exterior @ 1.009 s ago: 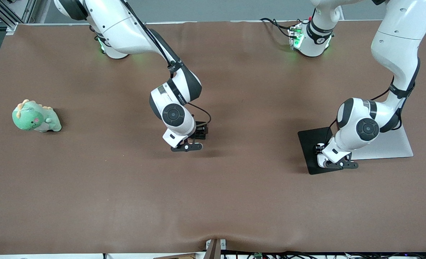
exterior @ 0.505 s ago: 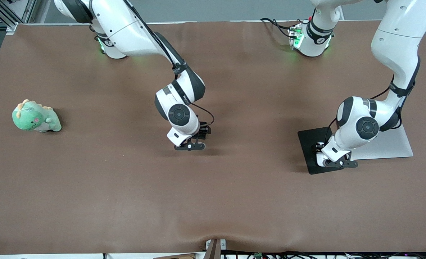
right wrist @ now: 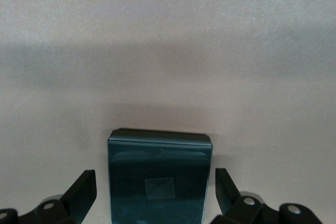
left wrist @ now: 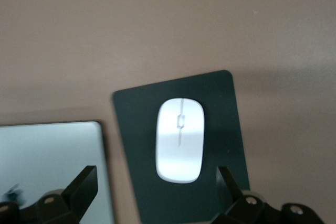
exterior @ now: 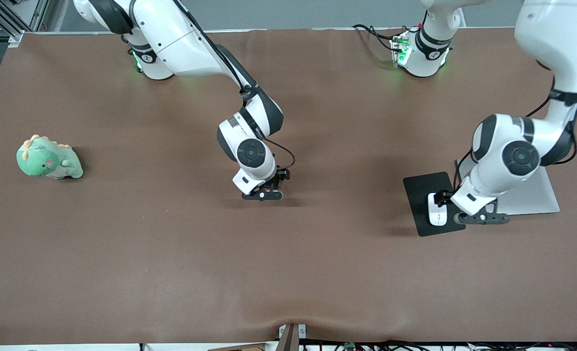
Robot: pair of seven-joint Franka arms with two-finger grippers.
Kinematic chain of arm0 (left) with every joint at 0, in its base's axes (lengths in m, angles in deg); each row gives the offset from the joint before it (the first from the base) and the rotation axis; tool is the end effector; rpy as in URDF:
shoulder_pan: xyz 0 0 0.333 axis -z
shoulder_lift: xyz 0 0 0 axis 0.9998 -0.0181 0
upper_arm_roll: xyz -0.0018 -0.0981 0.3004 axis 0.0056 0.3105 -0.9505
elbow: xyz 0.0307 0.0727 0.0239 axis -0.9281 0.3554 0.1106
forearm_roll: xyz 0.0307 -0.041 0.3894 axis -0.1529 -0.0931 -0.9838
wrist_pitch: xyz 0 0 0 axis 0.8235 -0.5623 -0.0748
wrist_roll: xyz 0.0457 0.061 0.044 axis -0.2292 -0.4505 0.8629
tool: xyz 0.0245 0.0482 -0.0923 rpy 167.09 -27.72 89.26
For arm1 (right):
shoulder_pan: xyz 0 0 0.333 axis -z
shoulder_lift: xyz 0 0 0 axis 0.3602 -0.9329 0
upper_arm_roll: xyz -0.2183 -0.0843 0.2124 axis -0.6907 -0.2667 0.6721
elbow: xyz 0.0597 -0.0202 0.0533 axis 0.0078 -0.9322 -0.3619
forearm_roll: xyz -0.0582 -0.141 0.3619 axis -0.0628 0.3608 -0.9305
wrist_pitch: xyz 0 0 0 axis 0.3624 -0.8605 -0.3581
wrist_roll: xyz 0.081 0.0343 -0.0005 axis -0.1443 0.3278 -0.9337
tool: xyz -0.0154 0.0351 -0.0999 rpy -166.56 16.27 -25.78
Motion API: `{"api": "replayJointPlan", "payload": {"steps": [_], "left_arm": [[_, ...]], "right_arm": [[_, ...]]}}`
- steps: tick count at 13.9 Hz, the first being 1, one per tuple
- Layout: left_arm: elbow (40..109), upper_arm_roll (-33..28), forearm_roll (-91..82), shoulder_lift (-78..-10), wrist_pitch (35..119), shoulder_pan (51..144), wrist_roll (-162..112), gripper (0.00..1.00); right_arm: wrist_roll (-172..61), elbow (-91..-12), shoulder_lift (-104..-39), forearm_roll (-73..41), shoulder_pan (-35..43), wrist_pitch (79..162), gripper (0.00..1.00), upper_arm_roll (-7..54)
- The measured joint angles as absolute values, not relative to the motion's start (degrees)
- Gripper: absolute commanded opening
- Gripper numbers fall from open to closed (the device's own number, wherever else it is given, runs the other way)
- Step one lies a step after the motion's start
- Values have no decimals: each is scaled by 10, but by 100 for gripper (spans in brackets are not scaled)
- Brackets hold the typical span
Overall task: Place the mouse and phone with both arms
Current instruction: 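Open the left gripper and lift it away from the mouse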
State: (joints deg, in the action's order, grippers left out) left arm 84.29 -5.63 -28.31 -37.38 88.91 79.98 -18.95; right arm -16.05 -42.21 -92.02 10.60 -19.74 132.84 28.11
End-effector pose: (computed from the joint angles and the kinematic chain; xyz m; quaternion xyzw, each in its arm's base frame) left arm 0.6195 -0.0518 0.3279 -0.9981 0.0174 -0.0153 0.0565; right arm 0.5269 0.4468 0.1806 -0.9968 0.0111 0.0775 0.0172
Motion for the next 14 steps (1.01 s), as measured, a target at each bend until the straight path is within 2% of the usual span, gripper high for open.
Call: {"api": "replayJointPlan", "payload": {"steps": [1,2,3,4,5,6,10,12,14], "left_arm": [[826,-56,-283,-355,852,800,-189,100],[808,-54,-283,-339,815,800,-189,100],[789,-51,-283,-326,777,800,-189,100],[767,-46,-283,-317,740,800,-189,100],[740,-43,-283,-312,703,800,-189,100],[709,-40,-283,-311,664,801,-189,100],[587,-35,-283,-309,531,800,-190,100],[553,-26,-279,-307,486,800,-190,100],[538,-24,-265,-291,477,800,-190,100]], "right_arm": [[-158,-424,-922,106,-200,1336,100,281],[-154,-425,-926,106,-203,1345,60,281],[-152,-425,-930,106,-205,1351,27,281],[-151,-424,-931,106,-206,1352,23,280],[-150,-422,-929,106,-206,1347,7,279],[-150,-418,-927,106,-206,1344,0,278],[-149,-390,-927,106,-200,1300,0,270],[-149,-362,-925,106,-188,1250,0,268],[-147,-351,-916,106,-171,1222,0,266]]}}
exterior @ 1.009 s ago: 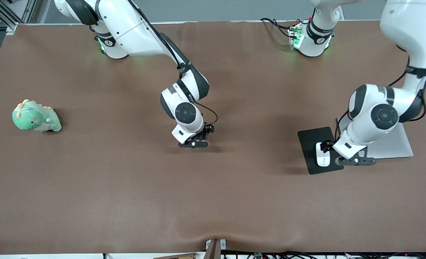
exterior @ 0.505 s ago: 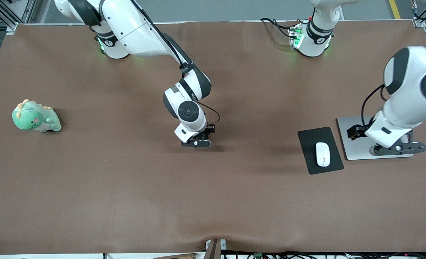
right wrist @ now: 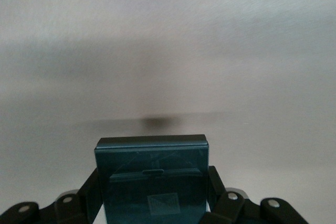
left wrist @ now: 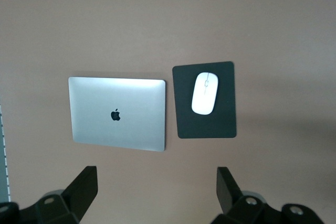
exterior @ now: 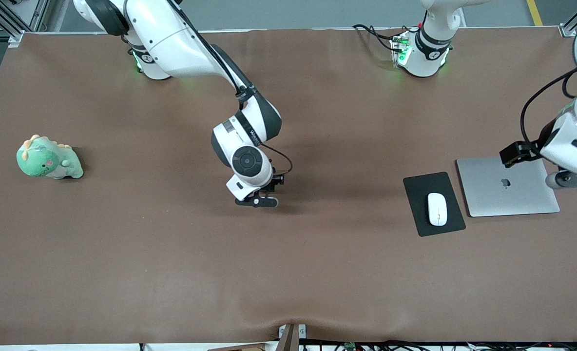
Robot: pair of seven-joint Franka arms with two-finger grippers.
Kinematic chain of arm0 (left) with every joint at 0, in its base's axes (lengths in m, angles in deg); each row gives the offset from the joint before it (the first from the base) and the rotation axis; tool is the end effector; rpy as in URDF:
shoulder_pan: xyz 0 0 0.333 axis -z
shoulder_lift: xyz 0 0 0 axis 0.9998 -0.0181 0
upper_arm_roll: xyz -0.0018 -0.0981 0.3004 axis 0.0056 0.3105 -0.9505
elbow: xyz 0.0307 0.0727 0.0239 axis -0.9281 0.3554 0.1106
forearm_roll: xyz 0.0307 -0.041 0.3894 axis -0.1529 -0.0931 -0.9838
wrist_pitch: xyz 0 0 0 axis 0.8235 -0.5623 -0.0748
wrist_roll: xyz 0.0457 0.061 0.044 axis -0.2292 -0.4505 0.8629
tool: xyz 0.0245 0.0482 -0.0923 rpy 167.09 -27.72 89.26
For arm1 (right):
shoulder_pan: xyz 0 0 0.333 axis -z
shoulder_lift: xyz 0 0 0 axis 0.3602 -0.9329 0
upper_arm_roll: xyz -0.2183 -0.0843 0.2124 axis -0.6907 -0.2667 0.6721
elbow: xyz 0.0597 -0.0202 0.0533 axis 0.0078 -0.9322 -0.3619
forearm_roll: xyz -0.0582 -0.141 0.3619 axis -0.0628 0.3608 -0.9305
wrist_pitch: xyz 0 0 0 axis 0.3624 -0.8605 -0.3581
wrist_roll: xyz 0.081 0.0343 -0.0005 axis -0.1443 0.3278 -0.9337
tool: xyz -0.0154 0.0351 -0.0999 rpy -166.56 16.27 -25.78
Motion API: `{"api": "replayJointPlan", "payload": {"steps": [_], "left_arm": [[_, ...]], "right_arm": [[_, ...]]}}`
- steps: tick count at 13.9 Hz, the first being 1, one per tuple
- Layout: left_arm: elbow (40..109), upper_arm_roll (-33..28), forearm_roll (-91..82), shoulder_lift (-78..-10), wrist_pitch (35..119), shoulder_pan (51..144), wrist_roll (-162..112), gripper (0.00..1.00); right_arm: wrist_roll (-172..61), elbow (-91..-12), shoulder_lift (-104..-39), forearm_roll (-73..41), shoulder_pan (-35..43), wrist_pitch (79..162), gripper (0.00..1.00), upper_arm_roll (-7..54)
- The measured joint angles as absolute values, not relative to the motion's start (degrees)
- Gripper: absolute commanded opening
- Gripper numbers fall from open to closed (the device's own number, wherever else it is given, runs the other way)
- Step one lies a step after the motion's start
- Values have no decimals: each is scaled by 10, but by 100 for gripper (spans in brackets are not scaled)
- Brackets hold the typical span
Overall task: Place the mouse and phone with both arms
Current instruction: 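Open the left gripper and lift it away from the mouse, then carry the phone with the right gripper toward the green plush toy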
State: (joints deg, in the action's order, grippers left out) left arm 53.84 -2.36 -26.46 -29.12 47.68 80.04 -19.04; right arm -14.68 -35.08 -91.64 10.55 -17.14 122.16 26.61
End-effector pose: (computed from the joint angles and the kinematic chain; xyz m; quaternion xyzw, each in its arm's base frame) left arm 0.6041 -0.0564 0.6055 -0.9959 -0.0309 0.0038 0.0851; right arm 0.5661 0.4243 0.2243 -0.9941 0.0448 0.0988 0.0027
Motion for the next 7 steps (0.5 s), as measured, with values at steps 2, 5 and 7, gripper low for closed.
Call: {"api": "replayJointPlan", "payload": {"steps": [2,5,7], "left_arm": [[534,-24,-257,-265,472,800,-190,100],[535,-29,-218,-228,462,800,-190,100],[543,-52,-201,-216,459,815,-191,100]], "right_arm": [[-146,-349,-905,106,-145,1196,0,265],[-148,-350,-877,106,-91,1157,0,263],[-152,-356,-858,106,-61,1144,0,262]]}}
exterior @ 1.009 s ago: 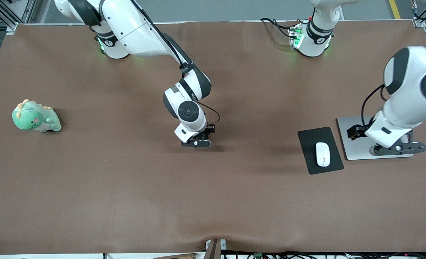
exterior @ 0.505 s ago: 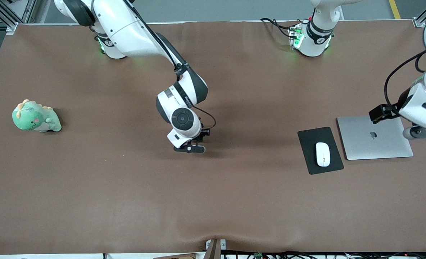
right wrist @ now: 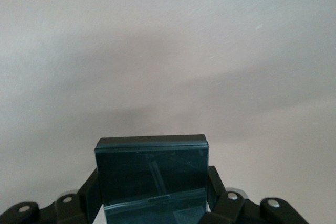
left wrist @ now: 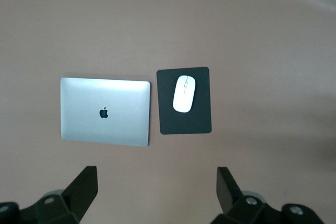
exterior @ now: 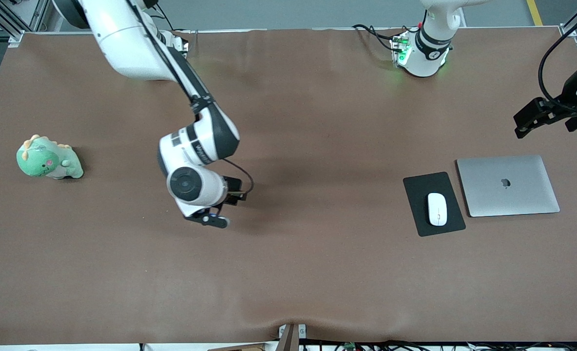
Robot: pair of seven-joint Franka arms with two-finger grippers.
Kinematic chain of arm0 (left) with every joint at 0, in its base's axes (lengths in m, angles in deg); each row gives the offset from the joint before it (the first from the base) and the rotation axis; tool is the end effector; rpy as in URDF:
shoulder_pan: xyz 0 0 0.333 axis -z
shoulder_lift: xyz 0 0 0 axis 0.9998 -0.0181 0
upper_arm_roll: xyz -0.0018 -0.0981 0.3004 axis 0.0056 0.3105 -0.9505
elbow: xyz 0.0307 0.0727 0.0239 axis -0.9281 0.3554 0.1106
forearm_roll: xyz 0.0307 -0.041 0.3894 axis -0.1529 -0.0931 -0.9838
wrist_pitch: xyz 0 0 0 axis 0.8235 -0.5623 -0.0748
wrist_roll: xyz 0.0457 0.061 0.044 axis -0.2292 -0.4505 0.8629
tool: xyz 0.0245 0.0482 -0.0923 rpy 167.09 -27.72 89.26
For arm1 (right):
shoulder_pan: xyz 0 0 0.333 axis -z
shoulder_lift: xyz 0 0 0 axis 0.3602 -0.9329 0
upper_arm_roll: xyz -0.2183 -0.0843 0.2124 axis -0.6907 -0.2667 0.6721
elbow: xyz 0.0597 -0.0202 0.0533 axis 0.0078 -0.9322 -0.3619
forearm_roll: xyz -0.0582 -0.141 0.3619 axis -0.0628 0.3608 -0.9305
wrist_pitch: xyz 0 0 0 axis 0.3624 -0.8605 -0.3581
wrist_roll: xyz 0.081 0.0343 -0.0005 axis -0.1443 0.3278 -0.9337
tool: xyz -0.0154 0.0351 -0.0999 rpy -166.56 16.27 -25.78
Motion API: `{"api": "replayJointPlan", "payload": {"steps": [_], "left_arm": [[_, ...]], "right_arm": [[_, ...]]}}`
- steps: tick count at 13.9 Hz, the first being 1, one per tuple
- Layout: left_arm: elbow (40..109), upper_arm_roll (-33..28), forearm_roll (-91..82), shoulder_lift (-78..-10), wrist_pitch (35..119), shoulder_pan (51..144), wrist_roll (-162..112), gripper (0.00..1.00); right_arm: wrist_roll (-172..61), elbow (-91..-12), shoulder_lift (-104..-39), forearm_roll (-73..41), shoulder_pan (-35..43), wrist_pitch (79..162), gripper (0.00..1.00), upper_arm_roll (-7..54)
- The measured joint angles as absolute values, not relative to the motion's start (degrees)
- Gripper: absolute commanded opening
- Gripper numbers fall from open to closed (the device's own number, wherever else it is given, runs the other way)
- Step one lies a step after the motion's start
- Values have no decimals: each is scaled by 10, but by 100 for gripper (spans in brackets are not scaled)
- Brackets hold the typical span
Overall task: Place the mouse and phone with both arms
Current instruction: 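Carry the phone with the right gripper toward the green plush toy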
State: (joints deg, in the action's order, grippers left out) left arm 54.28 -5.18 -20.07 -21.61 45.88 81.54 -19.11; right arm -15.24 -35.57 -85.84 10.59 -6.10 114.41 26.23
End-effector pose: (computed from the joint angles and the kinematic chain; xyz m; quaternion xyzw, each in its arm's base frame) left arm 0.5611 -0.0623 0.6712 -0.9976 -0.0427 -0.0307 0.0441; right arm 0.6279 0.3027 0.2828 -0.9843 0.1306 0.1184 0.0062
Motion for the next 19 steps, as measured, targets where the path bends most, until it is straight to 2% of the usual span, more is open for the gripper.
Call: {"api": "replayJointPlan", "payload": {"steps": [3,7,14,19], "left_arm": [[563,-128,-187,-207,459,884,-194,100],[589,-175,-183,-188,459,925,-211,100],[599,-184,-182,-173,459,927,-213,100],[601,-184,-181,-173,459,927,-213,100]], "right_arm": [[-188,-391,-836,109,-24,1144,0,261],[-245,-450,-806,118,37,1161,0,259],[-343,-626,-733,155,95,1286,0,258],[-424,-710,-693,169,151,1327,0,256]]}}
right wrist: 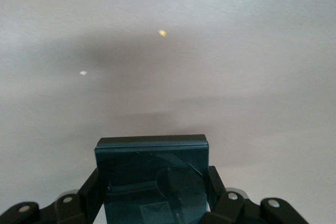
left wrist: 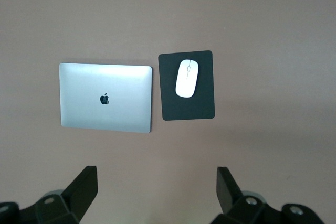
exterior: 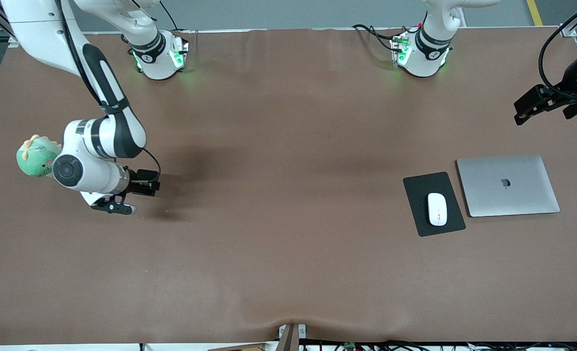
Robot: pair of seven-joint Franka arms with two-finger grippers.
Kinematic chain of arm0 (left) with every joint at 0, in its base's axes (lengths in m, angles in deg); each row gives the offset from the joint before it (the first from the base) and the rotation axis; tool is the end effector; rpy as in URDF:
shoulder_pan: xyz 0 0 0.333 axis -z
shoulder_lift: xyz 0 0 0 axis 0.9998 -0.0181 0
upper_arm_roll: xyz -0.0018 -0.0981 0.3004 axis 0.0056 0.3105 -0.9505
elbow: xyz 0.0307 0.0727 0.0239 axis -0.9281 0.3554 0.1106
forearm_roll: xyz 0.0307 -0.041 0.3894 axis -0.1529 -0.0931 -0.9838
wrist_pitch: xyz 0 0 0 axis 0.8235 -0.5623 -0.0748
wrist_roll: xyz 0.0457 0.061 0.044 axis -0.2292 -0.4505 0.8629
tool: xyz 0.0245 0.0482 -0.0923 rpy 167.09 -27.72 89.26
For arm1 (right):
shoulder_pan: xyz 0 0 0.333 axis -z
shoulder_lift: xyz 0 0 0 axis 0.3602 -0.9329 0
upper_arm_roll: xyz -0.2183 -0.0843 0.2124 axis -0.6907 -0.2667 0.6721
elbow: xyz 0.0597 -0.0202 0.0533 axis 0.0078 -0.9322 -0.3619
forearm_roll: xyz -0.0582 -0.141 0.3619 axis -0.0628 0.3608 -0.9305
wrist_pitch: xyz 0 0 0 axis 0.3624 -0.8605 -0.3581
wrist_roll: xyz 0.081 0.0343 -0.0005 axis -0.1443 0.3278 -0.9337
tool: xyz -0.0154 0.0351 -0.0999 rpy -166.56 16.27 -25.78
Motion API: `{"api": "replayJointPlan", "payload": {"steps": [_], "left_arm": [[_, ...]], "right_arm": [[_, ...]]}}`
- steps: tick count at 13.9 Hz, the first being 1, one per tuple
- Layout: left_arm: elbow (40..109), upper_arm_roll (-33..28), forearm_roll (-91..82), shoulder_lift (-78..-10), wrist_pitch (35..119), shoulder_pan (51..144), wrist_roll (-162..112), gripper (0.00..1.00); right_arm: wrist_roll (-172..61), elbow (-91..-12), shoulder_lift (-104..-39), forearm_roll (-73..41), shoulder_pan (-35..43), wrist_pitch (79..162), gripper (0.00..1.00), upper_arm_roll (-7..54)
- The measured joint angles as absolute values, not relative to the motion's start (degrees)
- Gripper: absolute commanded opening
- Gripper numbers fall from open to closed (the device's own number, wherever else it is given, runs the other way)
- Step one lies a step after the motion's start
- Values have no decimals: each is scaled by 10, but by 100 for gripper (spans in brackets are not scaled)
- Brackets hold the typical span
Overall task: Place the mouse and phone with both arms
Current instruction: 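Carry the phone with the right gripper toward the green plush toy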
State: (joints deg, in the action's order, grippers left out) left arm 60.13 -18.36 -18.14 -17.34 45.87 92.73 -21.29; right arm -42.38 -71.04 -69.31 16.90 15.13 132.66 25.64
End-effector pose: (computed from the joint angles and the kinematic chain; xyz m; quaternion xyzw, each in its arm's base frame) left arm 0.5399 -0.0502 0.6637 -0.9984 -0.0383 -0.0132 0.0393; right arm 0.5661 0.0257 0.2334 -0.9915 0.0737 0.1068 0.0033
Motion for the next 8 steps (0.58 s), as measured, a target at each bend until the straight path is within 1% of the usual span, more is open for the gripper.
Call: {"api": "replayJointPlan", "payload": {"steps": [3,5,8], "left_arm": [[609,-183,-181,-173,459,932,-213,100],[610,-183,-181,-173,459,932,-213,100],[610,-184,-181,-174,462,932,-213,100]], "right_arm": [[-471,-766,-674,170,182,1372,0,256],[-497,-797,-672,171,198,1403,0,256],[-534,-820,-672,174,214,1416,0,256]]}}
